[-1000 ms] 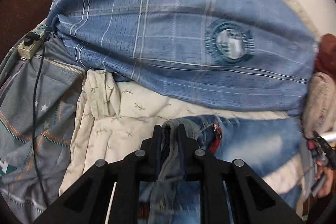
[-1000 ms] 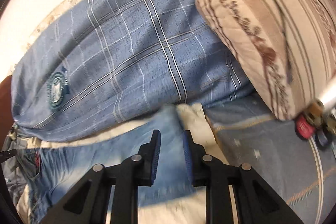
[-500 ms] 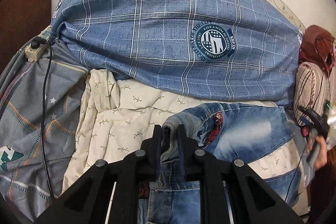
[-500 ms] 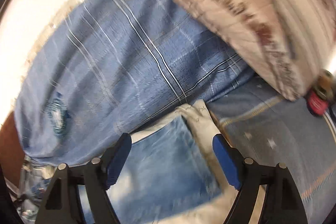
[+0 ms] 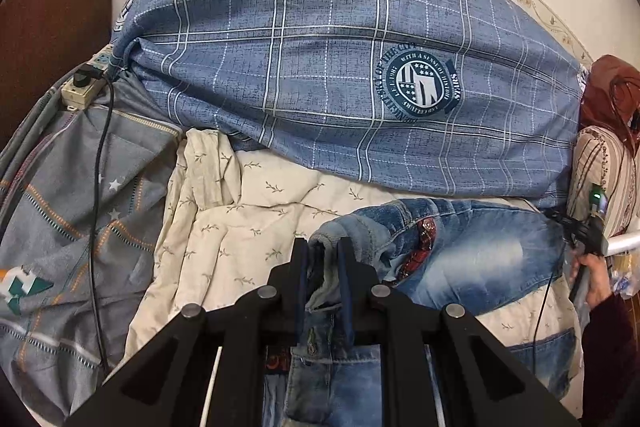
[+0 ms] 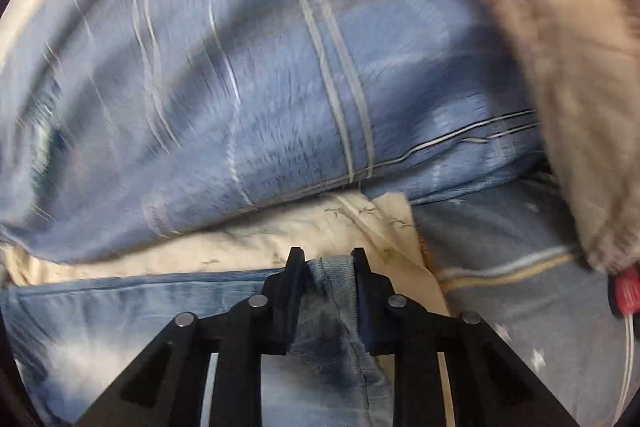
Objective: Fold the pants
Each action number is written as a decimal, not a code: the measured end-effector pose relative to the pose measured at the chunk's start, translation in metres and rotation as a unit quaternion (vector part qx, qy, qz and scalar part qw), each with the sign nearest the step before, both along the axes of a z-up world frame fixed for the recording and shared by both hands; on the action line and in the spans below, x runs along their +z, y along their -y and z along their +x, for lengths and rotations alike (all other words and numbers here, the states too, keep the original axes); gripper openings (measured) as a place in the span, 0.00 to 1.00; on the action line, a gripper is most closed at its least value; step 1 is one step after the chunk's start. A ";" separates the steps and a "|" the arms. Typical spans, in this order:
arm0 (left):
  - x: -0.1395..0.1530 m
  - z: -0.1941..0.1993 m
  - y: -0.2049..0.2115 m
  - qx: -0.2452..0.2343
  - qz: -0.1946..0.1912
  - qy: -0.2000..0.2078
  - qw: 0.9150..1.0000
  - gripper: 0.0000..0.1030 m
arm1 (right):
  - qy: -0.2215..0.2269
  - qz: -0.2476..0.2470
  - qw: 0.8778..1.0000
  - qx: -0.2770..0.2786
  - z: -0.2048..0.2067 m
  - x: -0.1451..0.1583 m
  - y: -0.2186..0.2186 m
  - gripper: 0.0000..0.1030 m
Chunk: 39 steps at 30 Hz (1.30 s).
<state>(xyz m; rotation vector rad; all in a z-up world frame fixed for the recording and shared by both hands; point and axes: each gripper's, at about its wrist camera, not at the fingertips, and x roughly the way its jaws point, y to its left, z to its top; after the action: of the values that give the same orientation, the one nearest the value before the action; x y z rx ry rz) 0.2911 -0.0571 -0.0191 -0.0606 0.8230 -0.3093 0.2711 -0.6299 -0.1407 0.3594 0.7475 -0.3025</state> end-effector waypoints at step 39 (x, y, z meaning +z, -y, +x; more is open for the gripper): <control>-0.107 -0.126 -0.084 0.080 -0.104 -0.118 0.984 0.75 | 0.177 0.363 0.909 -0.103 -0.336 -0.065 -0.100 0.72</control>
<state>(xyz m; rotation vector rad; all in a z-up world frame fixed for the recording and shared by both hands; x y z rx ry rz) 0.1649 0.0273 -0.1258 -0.3640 1.0118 -0.2380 -0.0646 -0.5295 -0.2059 1.1756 0.4360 -0.1375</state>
